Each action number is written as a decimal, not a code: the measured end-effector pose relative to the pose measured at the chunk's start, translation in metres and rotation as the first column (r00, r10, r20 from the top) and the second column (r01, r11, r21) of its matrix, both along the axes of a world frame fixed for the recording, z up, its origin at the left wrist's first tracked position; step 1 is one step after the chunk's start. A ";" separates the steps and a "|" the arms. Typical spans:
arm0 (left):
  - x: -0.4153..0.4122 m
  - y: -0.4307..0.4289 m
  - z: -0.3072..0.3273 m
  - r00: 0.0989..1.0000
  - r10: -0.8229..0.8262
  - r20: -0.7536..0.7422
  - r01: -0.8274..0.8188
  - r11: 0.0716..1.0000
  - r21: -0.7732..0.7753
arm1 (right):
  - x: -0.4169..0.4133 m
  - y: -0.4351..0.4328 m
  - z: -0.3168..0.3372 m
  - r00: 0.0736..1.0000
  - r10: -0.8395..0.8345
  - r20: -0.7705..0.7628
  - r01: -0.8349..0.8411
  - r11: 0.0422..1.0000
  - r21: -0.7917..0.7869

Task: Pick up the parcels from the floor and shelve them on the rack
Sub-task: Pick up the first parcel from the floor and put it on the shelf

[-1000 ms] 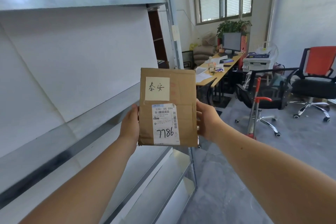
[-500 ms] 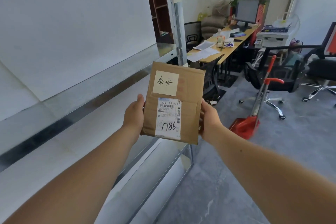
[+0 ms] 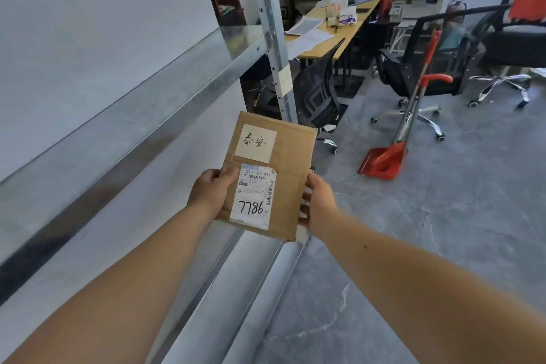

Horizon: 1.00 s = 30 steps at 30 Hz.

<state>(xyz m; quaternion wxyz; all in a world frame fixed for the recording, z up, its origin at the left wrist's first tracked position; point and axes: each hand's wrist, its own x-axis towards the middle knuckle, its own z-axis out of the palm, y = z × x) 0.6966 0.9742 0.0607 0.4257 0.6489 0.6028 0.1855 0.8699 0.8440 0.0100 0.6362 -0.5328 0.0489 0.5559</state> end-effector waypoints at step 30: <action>-0.010 0.072 -0.046 0.711 -0.198 -0.674 0.415 0.893 0.175 | -0.073 0.088 -0.047 0.981 0.153 -0.120 -0.167 0.979 -0.117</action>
